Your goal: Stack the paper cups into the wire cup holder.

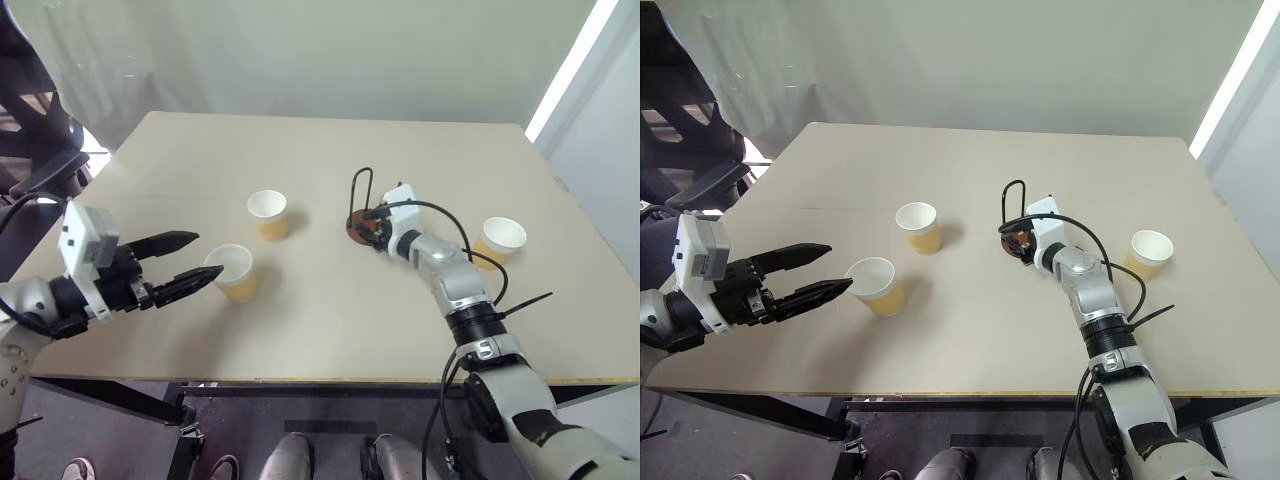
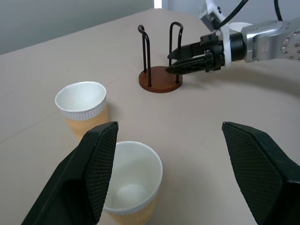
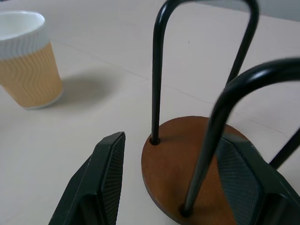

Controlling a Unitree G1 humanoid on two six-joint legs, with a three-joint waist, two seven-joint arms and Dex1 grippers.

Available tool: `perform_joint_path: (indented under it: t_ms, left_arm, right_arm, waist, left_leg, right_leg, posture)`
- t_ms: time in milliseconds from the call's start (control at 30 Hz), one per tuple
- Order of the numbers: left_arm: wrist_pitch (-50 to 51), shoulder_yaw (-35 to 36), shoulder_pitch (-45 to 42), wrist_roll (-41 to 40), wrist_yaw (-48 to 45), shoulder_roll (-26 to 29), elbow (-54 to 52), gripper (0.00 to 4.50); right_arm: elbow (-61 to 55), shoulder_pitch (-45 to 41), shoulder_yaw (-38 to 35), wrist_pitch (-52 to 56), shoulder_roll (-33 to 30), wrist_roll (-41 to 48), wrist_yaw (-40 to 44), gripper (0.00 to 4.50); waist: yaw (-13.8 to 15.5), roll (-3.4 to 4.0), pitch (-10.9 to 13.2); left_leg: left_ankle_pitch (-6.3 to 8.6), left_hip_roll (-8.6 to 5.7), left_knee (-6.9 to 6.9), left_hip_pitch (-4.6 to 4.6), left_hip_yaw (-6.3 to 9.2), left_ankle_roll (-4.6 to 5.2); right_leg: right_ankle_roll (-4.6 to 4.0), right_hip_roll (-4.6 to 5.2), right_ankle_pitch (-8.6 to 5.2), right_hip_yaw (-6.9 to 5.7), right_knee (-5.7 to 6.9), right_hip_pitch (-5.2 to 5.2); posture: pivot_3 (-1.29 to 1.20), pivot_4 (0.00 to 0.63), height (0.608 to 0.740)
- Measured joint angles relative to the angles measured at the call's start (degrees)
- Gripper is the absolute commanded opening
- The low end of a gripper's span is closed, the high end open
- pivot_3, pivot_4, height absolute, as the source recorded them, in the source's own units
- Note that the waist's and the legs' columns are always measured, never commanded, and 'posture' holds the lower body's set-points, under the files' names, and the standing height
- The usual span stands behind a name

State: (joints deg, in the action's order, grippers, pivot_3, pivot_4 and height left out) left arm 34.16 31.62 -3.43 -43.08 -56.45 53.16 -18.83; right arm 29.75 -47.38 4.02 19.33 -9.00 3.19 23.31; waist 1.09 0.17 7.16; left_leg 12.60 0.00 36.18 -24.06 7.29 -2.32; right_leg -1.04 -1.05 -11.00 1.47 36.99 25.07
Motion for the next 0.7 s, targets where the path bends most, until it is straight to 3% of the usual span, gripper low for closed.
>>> perform_joint_path:
  t_ms: [67,167,367,567,700]
  left_arm:
    - [-0.01,0.02,0.18,0.00,0.45,0.00,-0.03,3.77]
    - [-0.08,0.04,0.31,0.01,0.82,0.00,-0.03,3.80]
    - [-0.33,0.07,0.49,0.40,1.60,0.00,-0.12,3.80]
    - [-0.44,0.07,0.43,0.55,1.69,0.09,-0.14,3.80]
    - [-0.48,0.00,-0.11,0.65,1.56,0.64,0.02,3.80]
  right_arm:
    - [1.69,-0.61,0.00,-1.19,0.15,-0.26,-0.24,2.93]
    - [3.05,-1.26,0.00,-2.67,0.14,-0.70,-0.28,2.34]
    - [4.51,-1.44,0.00,-4.40,-0.13,-1.31,-0.25,0.17]
    - [3.73,-0.96,0.86,-5.11,-1.58,-1.66,3.34,0.04]
    - [-6.00,5.37,3.44,-4.56,-4.76,0.95,13.87,0.04]
  waist:
    - [0.04,0.00,0.00]
    - [0.06,0.00,0.00]
    - [0.02,0.00,0.00]
    - [0.07,0.00,0.00]
    - [0.16,-0.03,-0.01]
  left_leg:
    - [0.00,0.00,0.00,-0.01,0.00,-0.01]
    - [0.01,0.00,0.00,-0.01,0.00,-0.02]
    - [0.02,0.01,0.00,-0.01,0.00,-0.03]
    - [0.02,0.01,-0.01,-0.03,-0.01,-0.04]
    - [0.06,0.01,-0.02,-0.05,-0.01,-0.08]
  right_leg:
    - [-0.01,0.00,0.00,0.00,0.00,0.00]
    - [-0.03,0.00,-0.01,0.00,0.00,0.01]
    - [-0.04,0.00,-0.01,0.00,0.00,0.01]
    - [-0.04,0.00,-0.01,0.00,-0.01,0.01]
    - [-0.05,-0.01,-0.02,-0.02,-0.03,0.01]
  posture:
    - [0.00,0.150,0.740]
    - [0.00,0.150,0.740]
    - [0.00,0.150,0.740]
    - [0.00,0.150,0.740]
    - [0.00,0.150,0.740]
